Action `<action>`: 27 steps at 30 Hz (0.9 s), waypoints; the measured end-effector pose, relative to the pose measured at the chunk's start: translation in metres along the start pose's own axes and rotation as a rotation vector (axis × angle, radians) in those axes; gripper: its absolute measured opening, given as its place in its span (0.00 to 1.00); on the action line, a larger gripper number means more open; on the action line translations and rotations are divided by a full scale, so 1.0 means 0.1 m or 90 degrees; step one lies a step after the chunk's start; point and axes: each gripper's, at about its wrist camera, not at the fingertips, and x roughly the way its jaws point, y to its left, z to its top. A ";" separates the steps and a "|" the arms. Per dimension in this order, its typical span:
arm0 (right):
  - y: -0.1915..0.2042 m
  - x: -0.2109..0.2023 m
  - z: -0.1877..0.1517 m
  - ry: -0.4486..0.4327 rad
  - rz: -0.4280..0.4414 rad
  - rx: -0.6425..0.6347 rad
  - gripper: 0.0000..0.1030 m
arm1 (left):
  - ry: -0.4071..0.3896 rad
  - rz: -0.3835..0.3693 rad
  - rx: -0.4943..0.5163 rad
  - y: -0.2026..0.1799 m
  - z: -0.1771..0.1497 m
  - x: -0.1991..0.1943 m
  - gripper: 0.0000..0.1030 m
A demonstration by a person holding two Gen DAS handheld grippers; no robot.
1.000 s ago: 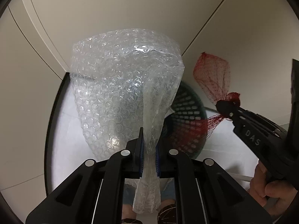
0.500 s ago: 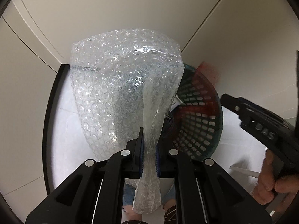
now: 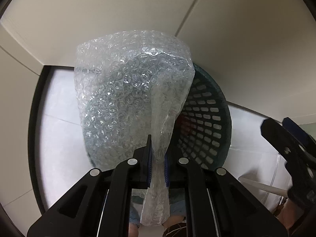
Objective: Collect trash
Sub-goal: 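Open the left tool over the wastebasket while the right tool releases the red net bag, then raise both open tools back up to the counter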
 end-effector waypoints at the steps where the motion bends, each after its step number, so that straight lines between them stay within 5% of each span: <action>1: -0.02 -0.01 0.00 0.000 -0.001 0.001 0.84 | 0.006 -0.002 0.004 -0.02 0.00 0.04 0.09; 8: -0.13 -0.06 0.05 0.005 -0.005 -0.002 0.84 | 0.025 -0.018 0.015 -0.03 0.02 0.14 0.16; 12: -0.12 -0.07 0.10 -0.003 -0.006 -0.002 0.84 | 0.020 -0.017 0.027 -0.01 0.00 0.05 0.48; 16: -0.10 -0.08 0.13 -0.007 -0.005 -0.004 0.84 | 0.013 -0.017 0.017 0.06 -0.02 -0.05 0.66; 24: -0.02 -0.23 0.16 -0.016 -0.002 -0.011 0.84 | -0.026 -0.012 -0.010 0.29 -0.10 -0.45 0.92; 27: 0.02 -0.40 0.19 -0.025 -0.002 -0.016 0.85 | -0.041 -0.002 -0.011 0.31 -0.11 -0.60 0.94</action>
